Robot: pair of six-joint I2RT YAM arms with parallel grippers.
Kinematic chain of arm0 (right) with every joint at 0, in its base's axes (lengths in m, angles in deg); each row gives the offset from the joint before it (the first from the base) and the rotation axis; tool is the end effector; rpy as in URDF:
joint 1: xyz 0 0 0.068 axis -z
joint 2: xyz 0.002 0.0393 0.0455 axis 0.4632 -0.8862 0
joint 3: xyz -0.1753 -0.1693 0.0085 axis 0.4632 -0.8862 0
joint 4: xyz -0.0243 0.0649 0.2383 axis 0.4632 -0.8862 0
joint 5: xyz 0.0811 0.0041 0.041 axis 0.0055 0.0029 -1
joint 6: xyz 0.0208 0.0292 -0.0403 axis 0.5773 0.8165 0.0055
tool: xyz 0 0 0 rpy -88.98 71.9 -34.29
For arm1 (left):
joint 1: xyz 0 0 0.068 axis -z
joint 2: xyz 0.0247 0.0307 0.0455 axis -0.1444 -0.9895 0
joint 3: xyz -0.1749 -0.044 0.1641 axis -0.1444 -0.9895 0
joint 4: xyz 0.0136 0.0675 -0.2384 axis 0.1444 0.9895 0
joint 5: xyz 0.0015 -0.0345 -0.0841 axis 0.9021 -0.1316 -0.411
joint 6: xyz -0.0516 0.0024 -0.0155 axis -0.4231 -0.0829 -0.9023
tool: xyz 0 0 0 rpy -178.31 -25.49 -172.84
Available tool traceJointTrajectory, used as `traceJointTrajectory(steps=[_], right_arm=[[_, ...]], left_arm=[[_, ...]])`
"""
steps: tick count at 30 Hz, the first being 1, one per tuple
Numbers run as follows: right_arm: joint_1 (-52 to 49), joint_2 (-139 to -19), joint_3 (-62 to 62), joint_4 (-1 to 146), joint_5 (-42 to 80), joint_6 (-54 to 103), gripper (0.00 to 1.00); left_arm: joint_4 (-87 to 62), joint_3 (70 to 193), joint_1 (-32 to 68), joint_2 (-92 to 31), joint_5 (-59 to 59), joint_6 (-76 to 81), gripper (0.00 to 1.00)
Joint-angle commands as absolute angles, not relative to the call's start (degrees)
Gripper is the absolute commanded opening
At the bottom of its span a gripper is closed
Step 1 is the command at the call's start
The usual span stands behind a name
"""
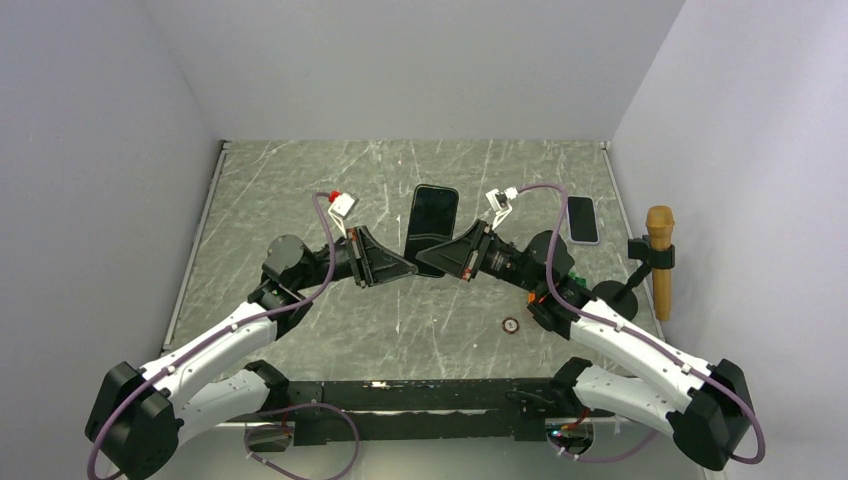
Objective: Take the phone out of the phone case
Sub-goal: Pick up the phone at the center of the board, then remove the phone case from the phone.
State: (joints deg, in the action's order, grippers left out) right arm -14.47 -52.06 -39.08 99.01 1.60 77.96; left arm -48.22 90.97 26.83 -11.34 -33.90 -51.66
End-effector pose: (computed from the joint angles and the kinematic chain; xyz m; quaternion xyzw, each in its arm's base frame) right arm 0.1576 0.1628 0.3051 -0.0654 0.6566 0.6643 0.3510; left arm 0.1675 -0.1471 0.2915 0.1201 0.6312 -0.7069 0.2957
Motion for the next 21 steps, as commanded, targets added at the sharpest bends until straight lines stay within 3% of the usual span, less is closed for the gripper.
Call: traceJointTrajectory(steps=[1, 5, 7, 21], right_arm=[[-15.6, -48.8, -33.4, 94.0, 3.4, 75.9, 0.12], [-14.7, -47.6, -29.4, 87.8, 5.3, 72.9, 0.38], [-13.0, -48.1, -27.2, 85.8, 4.0, 72.3, 0.45], [-1.1, -54.8, -19.7, 89.3, -7.4, 78.0, 0.45]], left_arm=[[-52.0, 92.3, 27.1, -10.6, -32.8, -47.9, 0.0], [-52.3, 92.6, 27.2, -9.8, -33.9, -47.8, 0.0], [-53.5, 92.7, 27.2, -9.8, -34.9, -49.0, 0.0], [-57.7, 91.3, 27.2, -9.0, -37.3, -51.7, 0.0]])
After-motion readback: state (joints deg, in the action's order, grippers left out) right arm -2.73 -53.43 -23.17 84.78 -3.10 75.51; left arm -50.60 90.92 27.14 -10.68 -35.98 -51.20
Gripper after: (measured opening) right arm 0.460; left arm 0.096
